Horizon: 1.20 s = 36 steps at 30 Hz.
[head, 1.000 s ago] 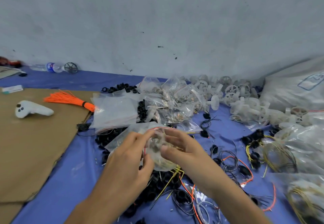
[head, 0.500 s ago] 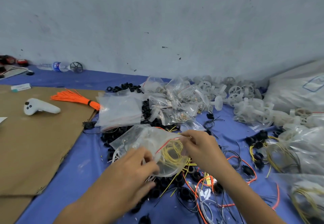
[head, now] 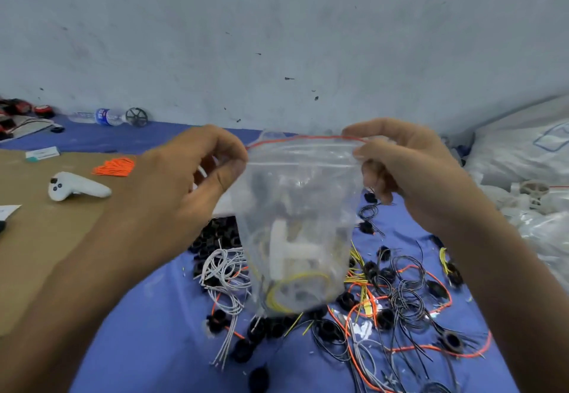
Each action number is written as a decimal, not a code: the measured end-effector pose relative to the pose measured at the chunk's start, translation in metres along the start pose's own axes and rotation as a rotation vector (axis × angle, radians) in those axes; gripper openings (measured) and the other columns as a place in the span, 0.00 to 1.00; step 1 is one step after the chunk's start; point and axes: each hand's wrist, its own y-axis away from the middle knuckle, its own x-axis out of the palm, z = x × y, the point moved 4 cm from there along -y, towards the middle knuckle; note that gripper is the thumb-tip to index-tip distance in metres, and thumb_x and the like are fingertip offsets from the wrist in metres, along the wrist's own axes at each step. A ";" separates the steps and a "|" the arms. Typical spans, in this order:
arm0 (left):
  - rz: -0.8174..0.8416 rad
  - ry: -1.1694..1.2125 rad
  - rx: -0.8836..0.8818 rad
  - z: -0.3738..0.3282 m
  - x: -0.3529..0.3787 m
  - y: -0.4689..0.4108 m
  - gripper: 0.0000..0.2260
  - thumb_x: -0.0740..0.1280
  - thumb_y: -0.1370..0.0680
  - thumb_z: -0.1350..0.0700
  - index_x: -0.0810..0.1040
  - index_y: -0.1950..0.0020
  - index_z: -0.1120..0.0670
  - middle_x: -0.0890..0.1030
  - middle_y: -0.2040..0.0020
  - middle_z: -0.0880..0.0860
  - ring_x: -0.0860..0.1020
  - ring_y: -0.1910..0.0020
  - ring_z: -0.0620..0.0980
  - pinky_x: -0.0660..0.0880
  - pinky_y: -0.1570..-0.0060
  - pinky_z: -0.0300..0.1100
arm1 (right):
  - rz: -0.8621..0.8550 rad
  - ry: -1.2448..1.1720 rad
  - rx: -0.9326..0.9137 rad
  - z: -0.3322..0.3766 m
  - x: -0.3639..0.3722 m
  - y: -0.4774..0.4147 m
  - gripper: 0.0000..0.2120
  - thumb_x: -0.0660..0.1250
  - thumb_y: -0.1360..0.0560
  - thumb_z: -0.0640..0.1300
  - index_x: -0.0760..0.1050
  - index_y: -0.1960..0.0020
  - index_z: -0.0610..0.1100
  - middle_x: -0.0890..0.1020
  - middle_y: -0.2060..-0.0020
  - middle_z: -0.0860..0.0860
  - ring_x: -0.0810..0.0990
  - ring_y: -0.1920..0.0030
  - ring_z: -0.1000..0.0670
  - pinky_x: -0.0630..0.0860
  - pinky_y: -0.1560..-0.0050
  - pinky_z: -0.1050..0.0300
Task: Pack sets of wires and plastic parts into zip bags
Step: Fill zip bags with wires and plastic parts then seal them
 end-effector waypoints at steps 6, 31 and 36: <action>0.181 0.199 -0.078 0.008 0.053 0.031 0.03 0.68 0.21 0.54 0.77 0.52 0.45 0.79 0.58 0.47 0.77 0.61 0.51 0.73 0.59 0.47 | 0.078 0.141 0.131 -0.036 -0.024 0.037 0.14 0.65 0.26 0.36 0.82 0.49 0.52 0.74 0.78 0.46 0.66 0.78 0.49 0.65 0.79 0.62; 0.094 0.398 -0.153 0.004 0.070 0.046 0.14 0.71 0.30 0.40 0.75 0.52 0.45 0.77 0.67 0.54 0.68 0.72 0.51 0.68 0.73 0.43 | 0.497 0.889 -0.344 0.011 0.052 0.048 0.06 0.67 0.22 0.51 0.80 0.49 0.51 0.81 0.54 0.57 0.77 0.50 0.55 0.71 0.45 0.54; 0.075 0.399 -0.178 0.004 0.071 0.048 0.15 0.73 0.31 0.38 0.76 0.52 0.44 0.82 0.61 0.51 0.74 0.69 0.57 0.75 0.70 0.49 | 0.495 0.880 -0.320 0.003 0.055 0.048 0.06 0.69 0.24 0.50 0.80 0.50 0.49 0.82 0.55 0.56 0.79 0.51 0.52 0.74 0.48 0.51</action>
